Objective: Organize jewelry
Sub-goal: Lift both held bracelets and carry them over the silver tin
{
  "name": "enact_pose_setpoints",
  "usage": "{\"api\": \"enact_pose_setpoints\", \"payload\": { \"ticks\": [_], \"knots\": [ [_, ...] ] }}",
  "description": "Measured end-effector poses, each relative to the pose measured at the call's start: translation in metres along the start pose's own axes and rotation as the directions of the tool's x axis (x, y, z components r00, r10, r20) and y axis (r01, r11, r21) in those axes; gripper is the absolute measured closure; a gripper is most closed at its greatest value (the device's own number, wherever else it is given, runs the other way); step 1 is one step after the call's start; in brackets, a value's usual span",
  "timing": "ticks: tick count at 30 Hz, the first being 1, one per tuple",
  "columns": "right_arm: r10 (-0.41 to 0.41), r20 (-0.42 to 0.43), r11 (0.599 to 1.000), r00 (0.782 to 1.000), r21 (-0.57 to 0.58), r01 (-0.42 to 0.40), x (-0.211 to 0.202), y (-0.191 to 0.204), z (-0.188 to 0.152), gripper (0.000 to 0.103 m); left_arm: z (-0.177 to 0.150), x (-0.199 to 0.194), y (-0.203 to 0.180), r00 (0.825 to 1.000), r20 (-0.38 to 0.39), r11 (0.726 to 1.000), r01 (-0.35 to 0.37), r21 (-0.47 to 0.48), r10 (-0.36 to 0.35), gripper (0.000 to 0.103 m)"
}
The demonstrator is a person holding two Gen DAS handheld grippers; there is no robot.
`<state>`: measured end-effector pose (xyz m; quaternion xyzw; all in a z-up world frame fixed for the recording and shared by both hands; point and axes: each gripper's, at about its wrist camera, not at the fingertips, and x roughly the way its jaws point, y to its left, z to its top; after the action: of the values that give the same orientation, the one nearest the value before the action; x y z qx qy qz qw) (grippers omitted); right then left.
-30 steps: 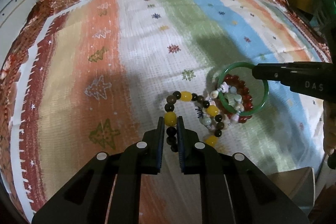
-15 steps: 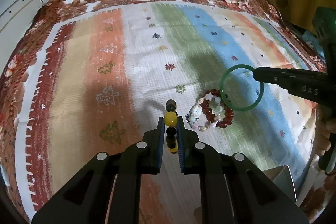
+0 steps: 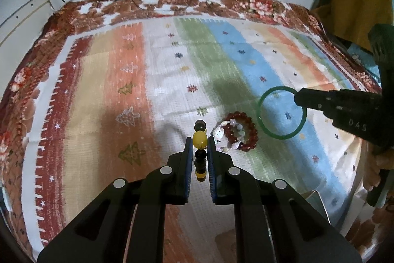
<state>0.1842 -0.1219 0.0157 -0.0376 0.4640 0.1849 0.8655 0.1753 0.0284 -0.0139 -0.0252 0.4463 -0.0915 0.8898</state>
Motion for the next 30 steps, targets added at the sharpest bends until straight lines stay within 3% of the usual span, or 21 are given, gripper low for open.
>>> {"api": "enact_pose_setpoints", "payload": {
  "ticks": [6, 14, 18, 30],
  "knots": [
    [-0.076, 0.034, 0.996, 0.997, -0.048, 0.078, -0.02, 0.006, -0.009, 0.091, -0.001, -0.024, -0.009, 0.999, 0.051, 1.0, 0.012, 0.018, -0.012, 0.092],
    [-0.118, 0.085, 0.987, 0.989, -0.1, 0.126, -0.048, 0.018, -0.024, 0.091, -0.013, -0.044, -0.018, 0.997, 0.076, 0.999, 0.031, 0.027, -0.033, 0.092],
    [-0.164, 0.132, 0.972, 0.978, -0.148, 0.183, -0.062, 0.029, -0.032, 0.091, -0.018, -0.054, -0.022, 0.995, 0.096, 0.999, 0.029, 0.022, -0.031, 0.092],
    [-0.197, 0.258, 0.949, 0.946, -0.192, 0.25, -0.105, 0.049, -0.06, 0.091, -0.041, -0.077, -0.028, 0.991, 0.127, 0.999, 0.045, 0.007, -0.046, 0.092]
  ]
}}
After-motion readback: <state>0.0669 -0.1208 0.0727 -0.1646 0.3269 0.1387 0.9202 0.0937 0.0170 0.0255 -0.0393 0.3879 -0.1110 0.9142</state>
